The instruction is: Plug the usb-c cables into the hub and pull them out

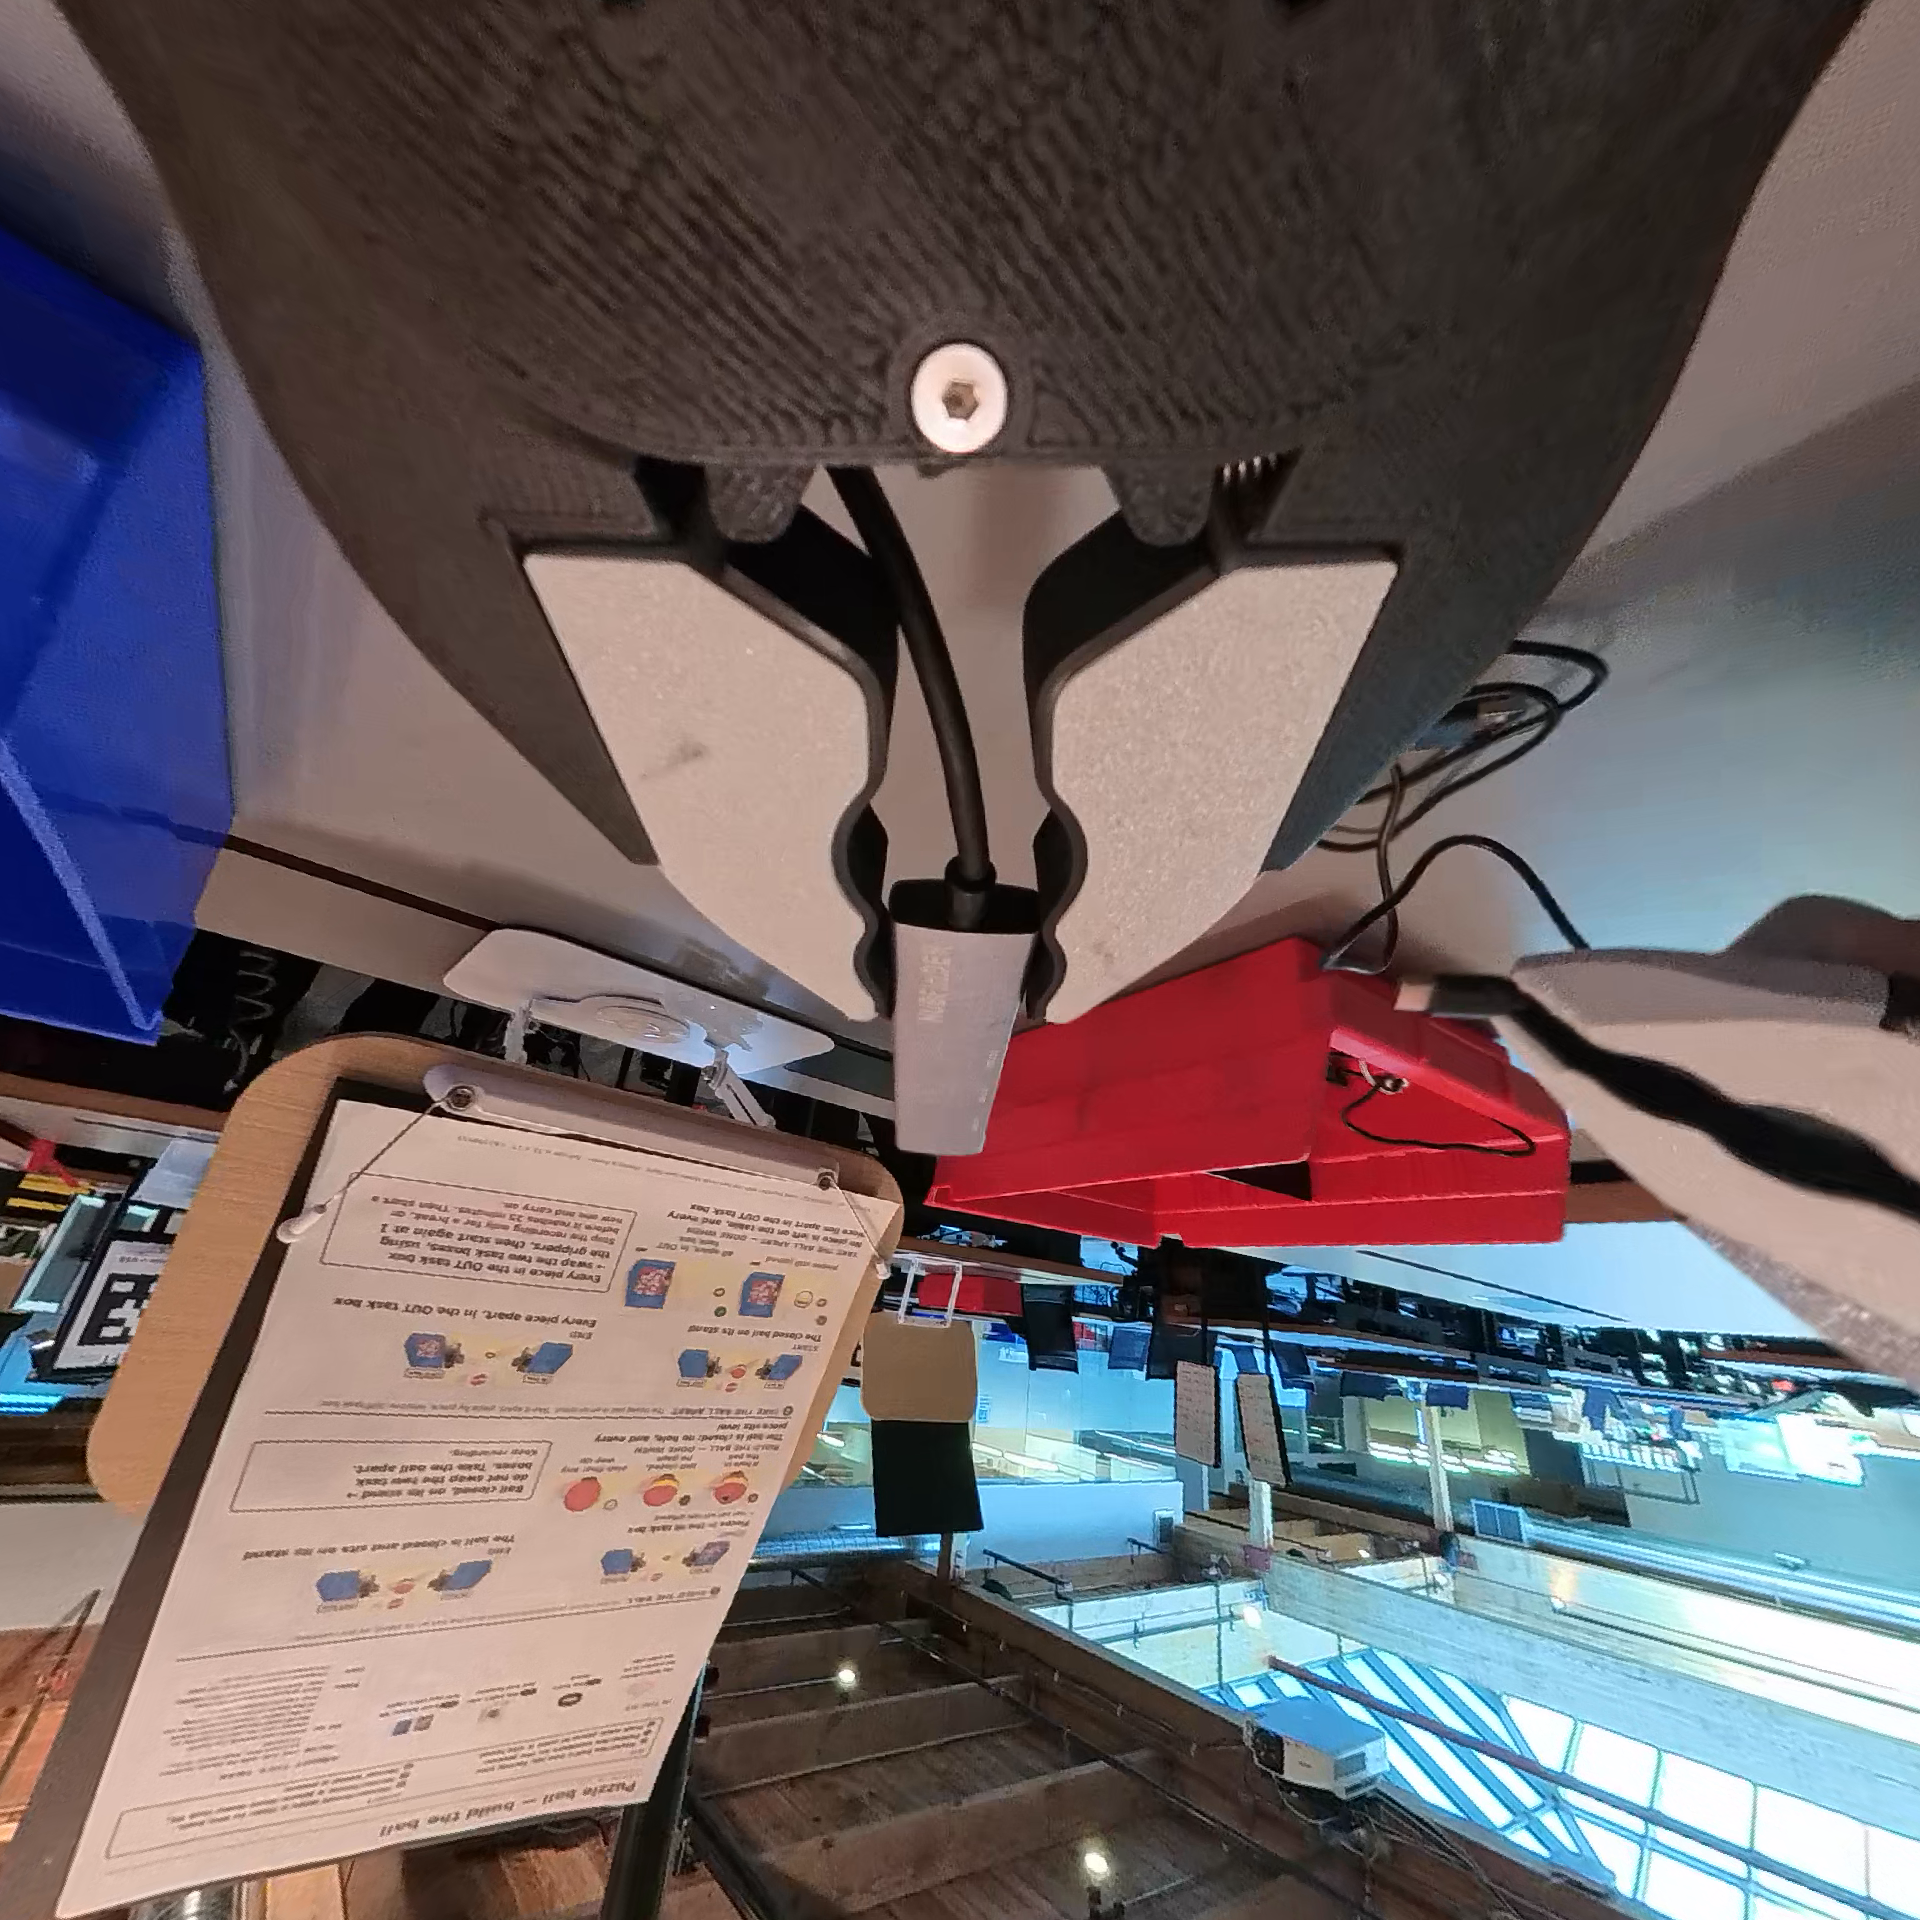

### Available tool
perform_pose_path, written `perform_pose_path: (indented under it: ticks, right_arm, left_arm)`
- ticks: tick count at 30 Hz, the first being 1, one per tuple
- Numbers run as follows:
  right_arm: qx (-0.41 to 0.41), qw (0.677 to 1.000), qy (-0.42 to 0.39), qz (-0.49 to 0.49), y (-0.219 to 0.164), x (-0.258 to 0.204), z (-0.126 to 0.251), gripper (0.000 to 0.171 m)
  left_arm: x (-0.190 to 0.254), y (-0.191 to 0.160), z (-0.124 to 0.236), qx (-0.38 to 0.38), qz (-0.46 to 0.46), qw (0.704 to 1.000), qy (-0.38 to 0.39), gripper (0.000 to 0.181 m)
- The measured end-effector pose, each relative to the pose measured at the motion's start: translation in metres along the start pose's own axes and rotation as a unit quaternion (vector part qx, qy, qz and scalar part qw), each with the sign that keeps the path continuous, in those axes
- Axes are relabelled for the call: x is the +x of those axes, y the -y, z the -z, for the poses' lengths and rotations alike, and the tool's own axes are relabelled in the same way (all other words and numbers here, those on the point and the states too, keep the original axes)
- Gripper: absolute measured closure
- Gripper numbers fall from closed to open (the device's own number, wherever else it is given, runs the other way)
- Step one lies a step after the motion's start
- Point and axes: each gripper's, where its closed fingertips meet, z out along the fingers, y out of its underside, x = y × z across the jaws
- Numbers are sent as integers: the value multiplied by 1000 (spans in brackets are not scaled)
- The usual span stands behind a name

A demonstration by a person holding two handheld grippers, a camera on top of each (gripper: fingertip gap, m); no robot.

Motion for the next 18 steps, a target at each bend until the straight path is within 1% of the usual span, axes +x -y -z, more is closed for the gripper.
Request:
perform_pose_path:
  ticks: [1, 4, 7, 10, 13, 18]
  right_arm:
    - [2, 1000, 7, -3, 0, -2, 0, 147]
    - [4, 1000, 21, -6, 1, -8, -1, 147]
    - [9, 999, 31, -8, 2, -11, 0, 147]
    - [10, 999, 41, -9, 3, -15, -1, 147]
    - [11, 998, 54, -5, 3, -22, -3, 147]
    - [14, 996, 88, -2, 4, -37, -4, 147]
  left_arm:
    - [2, 8, 2, -3, 22, 1000, -16, 177]
    - [9, 39, 7, 16, 88, 994, -69, 177]
    - [7, 54, 1, 24, 121, 988, -93, 177]
    - [10, 55, -5, 27, 148, 982, -113, 177]
    - [9, 47, -7, 21, 164, 980, -112, 177]
    - [11, 46, -6, 39, 194, 970, -140, 177]
